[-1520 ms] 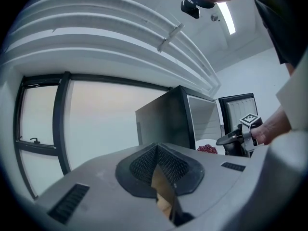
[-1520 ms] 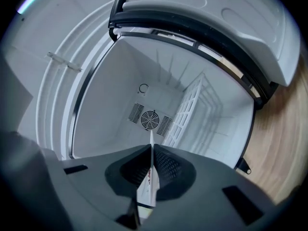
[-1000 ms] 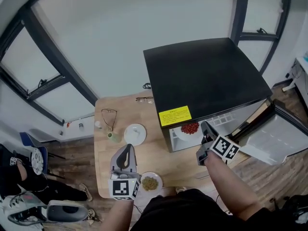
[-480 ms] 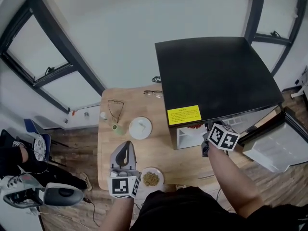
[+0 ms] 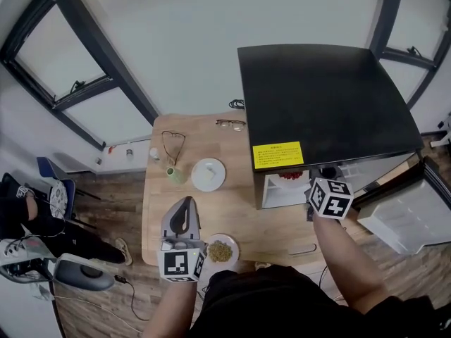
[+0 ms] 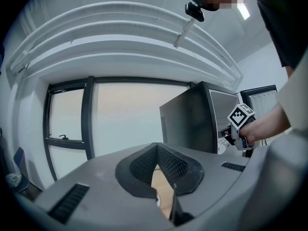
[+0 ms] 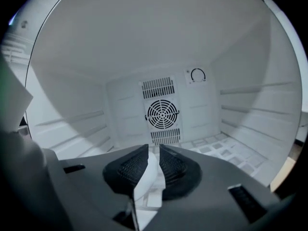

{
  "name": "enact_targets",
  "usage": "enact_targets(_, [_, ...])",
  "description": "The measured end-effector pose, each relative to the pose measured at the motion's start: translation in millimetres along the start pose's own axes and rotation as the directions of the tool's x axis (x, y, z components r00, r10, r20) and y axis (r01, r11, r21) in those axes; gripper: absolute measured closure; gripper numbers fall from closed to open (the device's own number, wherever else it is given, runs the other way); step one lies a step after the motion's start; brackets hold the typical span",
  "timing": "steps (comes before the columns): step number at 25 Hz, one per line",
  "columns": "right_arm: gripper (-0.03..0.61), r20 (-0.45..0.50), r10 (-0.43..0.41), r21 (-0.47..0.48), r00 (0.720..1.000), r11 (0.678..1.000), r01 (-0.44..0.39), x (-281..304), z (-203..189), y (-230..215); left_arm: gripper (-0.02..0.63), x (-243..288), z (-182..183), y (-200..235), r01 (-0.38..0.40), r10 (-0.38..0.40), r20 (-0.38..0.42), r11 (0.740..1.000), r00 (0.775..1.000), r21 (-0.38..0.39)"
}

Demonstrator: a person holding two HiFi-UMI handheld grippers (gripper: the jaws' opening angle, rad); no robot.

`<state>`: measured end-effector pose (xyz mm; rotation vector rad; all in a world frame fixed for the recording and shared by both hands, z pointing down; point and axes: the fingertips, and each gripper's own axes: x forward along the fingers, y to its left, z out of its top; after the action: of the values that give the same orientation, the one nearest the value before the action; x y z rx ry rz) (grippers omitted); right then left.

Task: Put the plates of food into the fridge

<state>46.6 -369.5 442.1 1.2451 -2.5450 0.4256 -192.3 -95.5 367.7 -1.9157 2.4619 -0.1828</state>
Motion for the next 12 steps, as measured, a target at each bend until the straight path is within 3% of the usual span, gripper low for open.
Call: enact_targets(12, [0.506,0.145,0.100,-0.105,0.984,0.991,-0.085,-64,19,50,0.611,-27,14,11,0.037,-0.036,0.070,0.999,0.997,-0.019])
